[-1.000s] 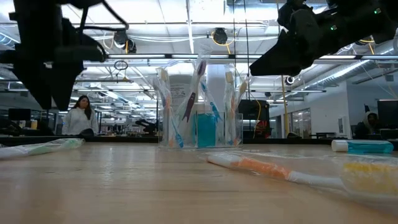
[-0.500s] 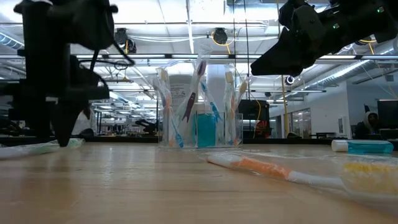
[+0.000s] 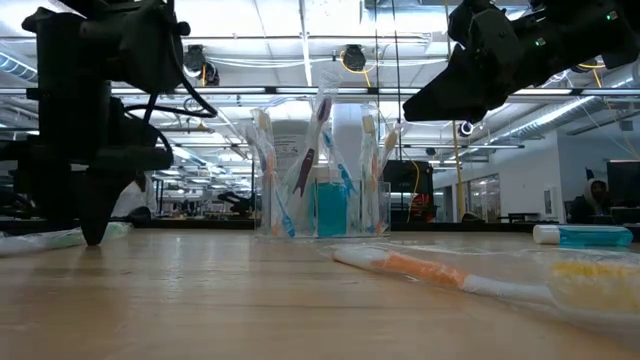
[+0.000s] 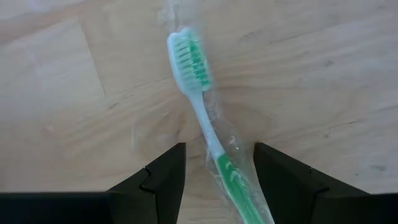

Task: Pick & Place toothbrushing station
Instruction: Put the green toothbrush into the transparent organizer

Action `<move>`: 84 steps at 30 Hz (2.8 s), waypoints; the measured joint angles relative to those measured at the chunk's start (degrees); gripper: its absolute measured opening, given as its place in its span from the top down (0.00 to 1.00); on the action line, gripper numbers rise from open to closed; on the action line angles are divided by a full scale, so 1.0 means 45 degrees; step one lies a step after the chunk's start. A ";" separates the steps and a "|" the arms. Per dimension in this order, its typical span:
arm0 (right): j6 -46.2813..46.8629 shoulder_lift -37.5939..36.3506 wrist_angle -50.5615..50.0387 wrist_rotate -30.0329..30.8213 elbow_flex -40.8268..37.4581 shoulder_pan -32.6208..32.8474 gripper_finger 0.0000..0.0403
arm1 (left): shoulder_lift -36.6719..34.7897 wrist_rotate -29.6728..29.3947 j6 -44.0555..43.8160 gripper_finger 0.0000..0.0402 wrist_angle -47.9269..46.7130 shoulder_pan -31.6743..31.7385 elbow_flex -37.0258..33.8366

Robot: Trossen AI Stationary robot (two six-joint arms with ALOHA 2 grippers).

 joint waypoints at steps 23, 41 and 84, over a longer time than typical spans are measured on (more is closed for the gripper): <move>-0.0010 -0.0001 -0.0005 0.0000 0.0000 0.0000 0.65 | 0.0149 -0.2238 0.3602 0.51 0.1430 -0.0066 0.0170; -0.0005 0.0003 0.0719 0.0005 -0.0723 0.0000 0.65 | 0.0174 -0.2232 0.4956 0.95 0.4074 -0.0027 0.0155; 0.1462 0.0003 0.1081 -0.1286 -0.0884 -0.0005 0.65 | 0.4070 -1.2565 2.0598 0.94 2.4284 0.0273 0.0194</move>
